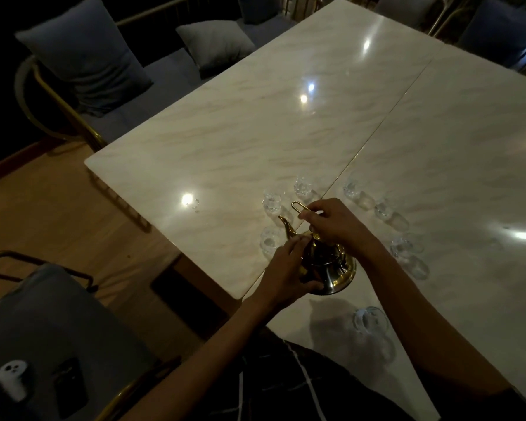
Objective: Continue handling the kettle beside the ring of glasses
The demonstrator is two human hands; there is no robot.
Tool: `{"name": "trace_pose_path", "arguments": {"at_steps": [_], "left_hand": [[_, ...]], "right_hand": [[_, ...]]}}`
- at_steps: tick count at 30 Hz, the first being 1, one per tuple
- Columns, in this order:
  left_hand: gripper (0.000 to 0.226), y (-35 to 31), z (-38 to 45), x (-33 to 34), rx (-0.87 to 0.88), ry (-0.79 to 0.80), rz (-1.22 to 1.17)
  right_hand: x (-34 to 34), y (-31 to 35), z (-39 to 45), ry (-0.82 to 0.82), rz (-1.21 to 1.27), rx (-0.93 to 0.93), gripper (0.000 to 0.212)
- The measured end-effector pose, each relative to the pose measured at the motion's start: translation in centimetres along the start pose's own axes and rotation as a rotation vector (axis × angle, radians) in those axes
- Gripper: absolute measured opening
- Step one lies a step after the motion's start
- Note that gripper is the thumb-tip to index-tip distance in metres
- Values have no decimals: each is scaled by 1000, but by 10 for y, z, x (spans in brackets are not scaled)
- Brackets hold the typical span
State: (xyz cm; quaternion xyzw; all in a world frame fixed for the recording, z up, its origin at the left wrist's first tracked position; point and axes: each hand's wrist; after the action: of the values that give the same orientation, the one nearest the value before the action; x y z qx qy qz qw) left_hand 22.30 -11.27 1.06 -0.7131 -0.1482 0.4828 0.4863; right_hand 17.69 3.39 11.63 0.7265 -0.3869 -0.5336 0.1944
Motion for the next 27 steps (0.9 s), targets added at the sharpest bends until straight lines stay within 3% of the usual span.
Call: {"name": "trace_pose_path", "arguments": {"at_steps": [9,16,27], "left_hand": [[78,3,21,-1,38,51,-86],[53,3,30,21,25,39,-82],[67,15,41,51,-102,215,-40]], "right_hand": [[10,-42,-12,-152,286,99,19],[16,-75,-33,-147,576,190,15],[37,-117,-47,-208,873,369,21]]}}
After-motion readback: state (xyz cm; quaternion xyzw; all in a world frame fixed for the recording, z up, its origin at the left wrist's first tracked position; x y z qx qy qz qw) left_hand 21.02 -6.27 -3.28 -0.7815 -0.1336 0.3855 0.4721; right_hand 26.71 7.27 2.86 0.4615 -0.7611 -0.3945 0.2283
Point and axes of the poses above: each hand's wrist, its own z-axis towards the middle knuckle, its own x-axis out of the palm, y = z × x, and after that the axes turned 3 degrees about -z, right-handed
